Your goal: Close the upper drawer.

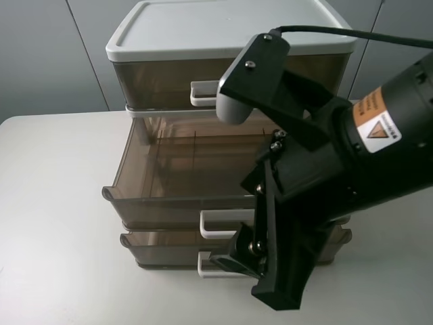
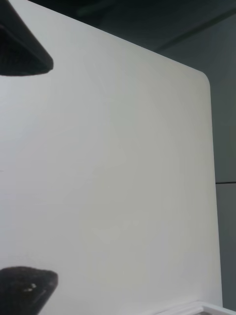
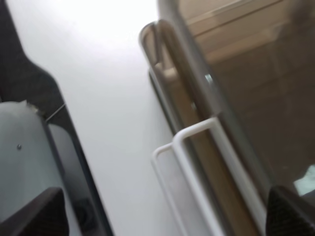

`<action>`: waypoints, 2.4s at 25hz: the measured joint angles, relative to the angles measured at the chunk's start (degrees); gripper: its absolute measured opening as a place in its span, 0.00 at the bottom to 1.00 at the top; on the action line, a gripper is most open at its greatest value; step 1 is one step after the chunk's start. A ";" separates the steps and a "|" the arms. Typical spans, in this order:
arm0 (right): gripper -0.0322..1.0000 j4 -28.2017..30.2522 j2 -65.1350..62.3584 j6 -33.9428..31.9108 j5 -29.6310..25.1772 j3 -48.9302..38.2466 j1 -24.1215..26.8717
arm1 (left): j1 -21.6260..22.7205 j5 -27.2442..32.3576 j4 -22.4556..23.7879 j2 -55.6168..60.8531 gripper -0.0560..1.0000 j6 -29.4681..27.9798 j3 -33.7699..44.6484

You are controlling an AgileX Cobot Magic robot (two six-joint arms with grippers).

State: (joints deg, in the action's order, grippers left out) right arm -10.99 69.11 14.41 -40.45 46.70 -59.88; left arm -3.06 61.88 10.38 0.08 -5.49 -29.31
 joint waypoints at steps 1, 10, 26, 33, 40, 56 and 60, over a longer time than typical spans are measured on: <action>0.62 -0.69 0.91 1.02 -0.08 0.00 0.00 | 0.00 0.00 0.00 0.00 0.76 0.00 0.00; 0.62 -10.42 6.91 12.66 -1.63 0.00 0.00 | 0.00 0.00 0.00 0.00 0.76 0.00 0.00; 0.56 -7.97 15.43 13.88 -4.74 0.11 0.00 | 0.00 0.00 0.00 0.00 0.76 0.00 0.00; 0.69 -7.38 15.42 12.77 -5.81 0.11 3.30 | 0.00 0.00 0.00 0.00 0.76 0.00 0.00; 0.70 -0.55 15.52 12.56 4.14 0.11 8.94 | 0.00 0.00 0.00 0.00 0.76 0.00 0.00; 0.71 1.96 21.97 12.41 12.16 6.05 15.13 | 0.00 0.00 0.00 0.00 0.76 0.00 0.00; 0.71 2.33 23.53 12.41 10.80 7.87 15.65 | 0.00 0.00 0.00 0.00 0.76 0.00 0.00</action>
State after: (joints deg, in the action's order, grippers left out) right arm -8.66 92.64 26.83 -29.64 54.56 -44.23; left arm -3.06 61.88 10.38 0.08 -5.49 -29.31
